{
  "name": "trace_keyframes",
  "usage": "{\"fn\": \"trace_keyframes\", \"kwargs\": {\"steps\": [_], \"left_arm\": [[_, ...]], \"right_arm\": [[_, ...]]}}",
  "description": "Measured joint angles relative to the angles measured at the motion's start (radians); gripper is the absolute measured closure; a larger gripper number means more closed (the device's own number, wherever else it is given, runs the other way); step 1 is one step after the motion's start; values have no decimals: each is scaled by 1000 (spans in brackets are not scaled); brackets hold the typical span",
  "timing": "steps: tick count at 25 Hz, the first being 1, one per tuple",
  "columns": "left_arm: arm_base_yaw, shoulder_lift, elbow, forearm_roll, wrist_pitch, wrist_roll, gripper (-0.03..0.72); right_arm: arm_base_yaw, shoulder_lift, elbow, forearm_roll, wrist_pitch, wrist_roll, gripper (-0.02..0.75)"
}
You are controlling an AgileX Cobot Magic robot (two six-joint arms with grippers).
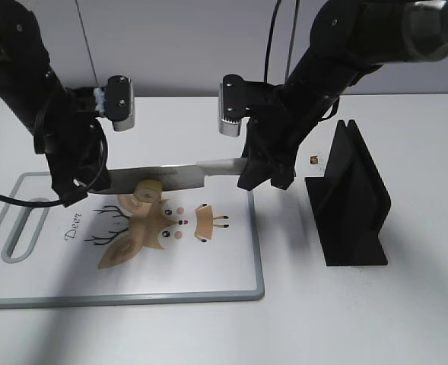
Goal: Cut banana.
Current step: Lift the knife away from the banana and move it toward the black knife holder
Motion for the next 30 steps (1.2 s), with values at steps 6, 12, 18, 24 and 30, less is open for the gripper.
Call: {"fn": "trace_keyframes", "kwargs": {"steps": [6,12,18,24,30], "left_arm": [[0,-29,2,5,7,-42,223],[15,-171,2,98,-48,-194,115],[48,-258,2,73,-69,-387,111],[48,-273,7,107,-69,-642,123],[11,-292,88,72,-130,-744,163]], "right_arm": [[0,0,0,-12,-5,8,579],[-1,-3,0,-15,13,12,579],[8,-65,0,65,72,111,579],[11,-105,0,81,103,425,579],[51,-131,0,-35,141,610,579]]}}
